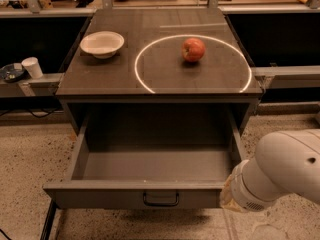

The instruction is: Close top drawer

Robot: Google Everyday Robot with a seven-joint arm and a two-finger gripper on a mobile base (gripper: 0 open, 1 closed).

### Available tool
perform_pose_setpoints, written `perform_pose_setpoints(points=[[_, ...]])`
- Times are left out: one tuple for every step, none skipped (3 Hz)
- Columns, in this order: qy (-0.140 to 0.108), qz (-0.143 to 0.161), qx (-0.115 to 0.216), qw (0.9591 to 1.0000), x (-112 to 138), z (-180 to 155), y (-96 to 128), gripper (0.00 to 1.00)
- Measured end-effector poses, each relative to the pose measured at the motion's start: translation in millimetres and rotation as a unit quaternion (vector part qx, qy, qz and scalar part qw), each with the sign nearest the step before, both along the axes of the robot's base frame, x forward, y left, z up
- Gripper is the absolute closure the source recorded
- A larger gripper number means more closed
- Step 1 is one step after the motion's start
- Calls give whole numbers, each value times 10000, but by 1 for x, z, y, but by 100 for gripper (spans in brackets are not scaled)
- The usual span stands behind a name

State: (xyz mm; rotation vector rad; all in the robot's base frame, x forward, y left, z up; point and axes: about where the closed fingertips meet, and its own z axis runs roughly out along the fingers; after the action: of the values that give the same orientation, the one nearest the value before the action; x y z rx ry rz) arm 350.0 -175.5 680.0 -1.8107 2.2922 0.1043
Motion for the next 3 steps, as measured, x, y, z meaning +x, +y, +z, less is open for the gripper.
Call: perform_pose_setpoints(points=[[75, 83, -7, 9999, 1, -18, 4, 100], [-14, 159, -74, 9998, 5, -39, 4, 100], [-153, 200, -100, 9996, 11, -52, 4, 100]])
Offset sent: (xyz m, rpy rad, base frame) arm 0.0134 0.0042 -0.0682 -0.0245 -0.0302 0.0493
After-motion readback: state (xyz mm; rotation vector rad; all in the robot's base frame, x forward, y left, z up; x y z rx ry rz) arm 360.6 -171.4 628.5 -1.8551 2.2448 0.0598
